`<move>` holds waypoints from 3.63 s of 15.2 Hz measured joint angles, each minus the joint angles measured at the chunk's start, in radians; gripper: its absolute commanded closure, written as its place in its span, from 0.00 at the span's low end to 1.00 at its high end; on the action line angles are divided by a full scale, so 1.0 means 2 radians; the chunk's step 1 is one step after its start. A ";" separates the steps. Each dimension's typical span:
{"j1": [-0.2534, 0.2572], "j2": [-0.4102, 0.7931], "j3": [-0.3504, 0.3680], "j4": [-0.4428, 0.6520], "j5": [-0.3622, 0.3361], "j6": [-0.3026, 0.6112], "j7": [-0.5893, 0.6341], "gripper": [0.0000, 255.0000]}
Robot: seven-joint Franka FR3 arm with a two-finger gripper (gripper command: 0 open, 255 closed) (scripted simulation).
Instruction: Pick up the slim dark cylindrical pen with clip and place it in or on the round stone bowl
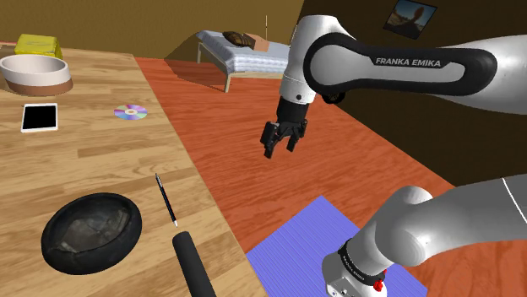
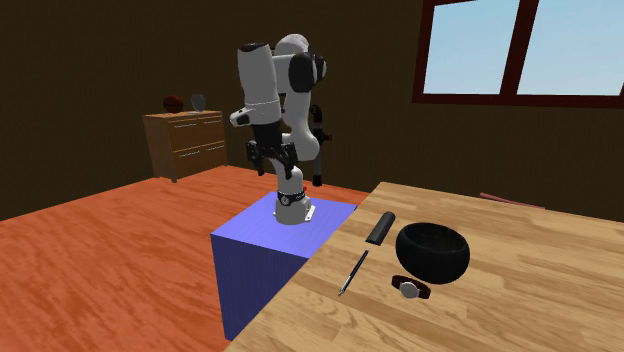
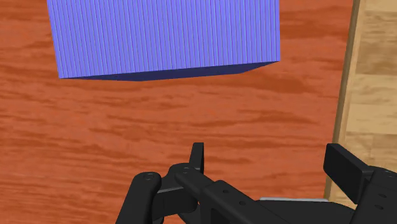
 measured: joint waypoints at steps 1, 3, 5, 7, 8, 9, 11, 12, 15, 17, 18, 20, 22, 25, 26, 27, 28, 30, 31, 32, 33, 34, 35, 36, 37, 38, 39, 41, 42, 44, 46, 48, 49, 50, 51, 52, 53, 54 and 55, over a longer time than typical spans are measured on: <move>0.002 0.018 0.010 0.009 0.001 0.013 0.013 0.00; 0.006 0.044 0.031 0.019 0.004 0.037 0.039 0.00; 0.008 0.076 0.049 0.037 0.000 0.058 0.064 0.00; 0.010 0.106 0.066 0.057 -0.006 0.075 0.091 0.00; 0.010 0.121 0.073 0.066 -0.011 0.084 0.103 0.00; 0.011 0.134 0.080 0.072 -0.016 0.093 0.114 0.00; 0.014 0.170 0.097 0.096 -0.031 0.109 0.146 0.00; 0.015 0.190 0.104 0.112 -0.041 0.116 0.161 0.00; 0.022 0.252 0.122 0.158 -0.075 0.134 0.211 0.00; 0.030 0.293 0.128 0.193 -0.102 0.139 0.242 0.00; 0.034 0.311 0.130 0.207 -0.114 0.142 0.256 0.00; 0.048 0.355 0.132 0.252 -0.143 0.139 0.288 0.00; 0.062 0.395 0.129 0.289 -0.169 0.139 0.313 0.00; 0.091 0.456 0.122 0.356 -0.205 0.129 0.348 0.00; 0.098 0.470 0.120 0.374 -0.213 0.124 0.355 0.00; 0.101 0.477 0.119 0.379 -0.217 0.127 0.359 0.00; 0.103 0.483 0.117 0.380 -0.220 0.131 0.362 0.00; 0.106 0.492 0.115 0.382 -0.225 0.137 0.365 0.00; 0.107 0.496 0.114 0.381 -0.227 0.142 0.366 0.00; 0.107 0.499 0.113 0.378 -0.229 0.148 0.368 0.00; 0.108 0.503 0.112 0.376 -0.231 0.154 0.369 0.00; 0.107 0.504 0.111 0.372 -0.231 0.158 0.369 0.00; 0.107 0.504 0.111 0.371 -0.232 0.159 0.369 0.00; 0.107 0.505 0.111 0.371 -0.232 0.160 0.370 0.00; 0.107 0.505 0.111 0.371 -0.232 0.161 0.370 0.00; 0.107 0.505 0.111 0.371 -0.232 0.161 0.370 0.00; 0.107 0.505 0.111 0.371 -0.233 0.161 0.370 0.00; 0.107 0.506 0.111 0.371 -0.233 0.161 0.370 1.00; 0.107 0.506 0.111 0.371 -0.233 0.161 0.370 1.00; 0.108 0.505 0.112 0.372 -0.232 0.163 0.370 1.00; 0.108 0.504 0.112 0.371 -0.232 0.162 0.370 1.00; 0.108 0.504 0.112 0.372 -0.232 0.161 0.371 1.00; 0.108 0.504 0.112 0.372 -0.232 0.162 0.371 1.00; 0.108 0.504 0.112 0.372 -0.232 0.162 0.371 1.00; 0.108 0.504 0.112 0.371 -0.232 0.162 0.370 1.00; 0.107 0.503 0.112 0.372 -0.231 0.159 0.370 1.00; 0.106 0.501 0.112 0.373 -0.230 0.155 0.369 1.00; 0.106 0.499 0.113 0.376 -0.229 0.150 0.368 1.00; 0.106 0.497 0.114 0.379 -0.228 0.145 0.367 1.00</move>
